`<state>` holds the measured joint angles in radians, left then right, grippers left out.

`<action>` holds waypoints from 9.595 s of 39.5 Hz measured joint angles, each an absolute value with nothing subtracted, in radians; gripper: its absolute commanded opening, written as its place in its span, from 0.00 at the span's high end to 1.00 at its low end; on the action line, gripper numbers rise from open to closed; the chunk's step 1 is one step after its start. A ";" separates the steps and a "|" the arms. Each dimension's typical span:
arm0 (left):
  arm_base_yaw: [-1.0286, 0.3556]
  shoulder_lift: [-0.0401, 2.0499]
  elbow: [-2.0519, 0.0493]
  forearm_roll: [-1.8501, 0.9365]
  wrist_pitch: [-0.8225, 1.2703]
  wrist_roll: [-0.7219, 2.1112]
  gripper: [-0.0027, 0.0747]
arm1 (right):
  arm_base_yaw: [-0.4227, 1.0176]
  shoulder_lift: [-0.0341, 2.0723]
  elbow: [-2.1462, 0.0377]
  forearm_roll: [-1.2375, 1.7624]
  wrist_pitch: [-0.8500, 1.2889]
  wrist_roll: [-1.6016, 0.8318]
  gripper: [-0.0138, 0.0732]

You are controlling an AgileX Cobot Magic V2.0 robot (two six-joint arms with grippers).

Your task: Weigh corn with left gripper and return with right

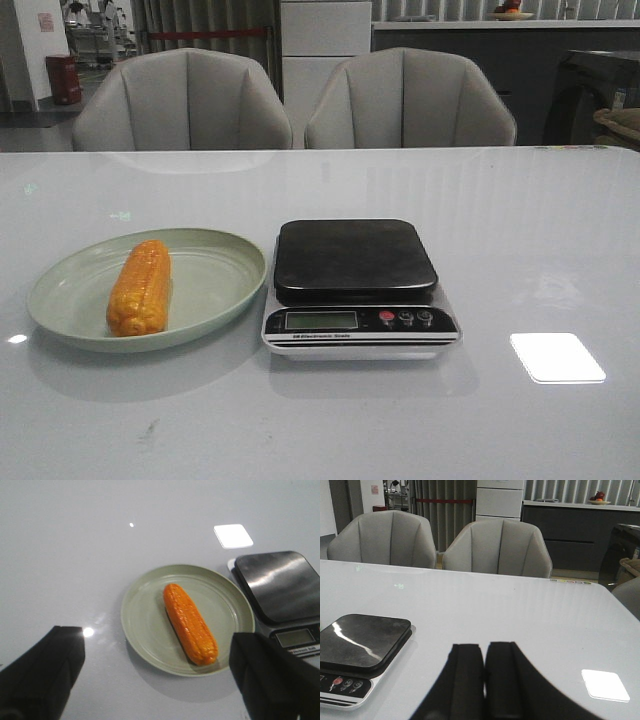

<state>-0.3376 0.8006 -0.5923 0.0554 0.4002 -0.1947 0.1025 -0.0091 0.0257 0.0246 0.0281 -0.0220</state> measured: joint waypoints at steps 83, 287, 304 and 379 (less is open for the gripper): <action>-0.616 1.858 -1.333 -0.193 0.544 -0.268 0.81 | 0.103 -0.009 0.026 0.025 0.028 -0.024 0.65; -0.697 -0.007 -0.409 0.115 0.725 -0.248 0.81 | 0.587 1.735 -1.346 0.031 0.745 0.501 0.16; -0.697 -0.007 -0.409 0.115 0.725 -0.248 0.81 | 0.610 1.998 -1.524 -0.033 0.908 0.729 0.38; -0.697 -0.007 -0.409 0.115 0.725 -0.248 0.81 | 0.609 1.838 -1.791 0.105 1.070 0.221 0.13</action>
<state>-0.6970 -0.0070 -0.4087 0.1152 0.7253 -0.2481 0.6087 1.8377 -1.7914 0.1045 1.0701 0.2207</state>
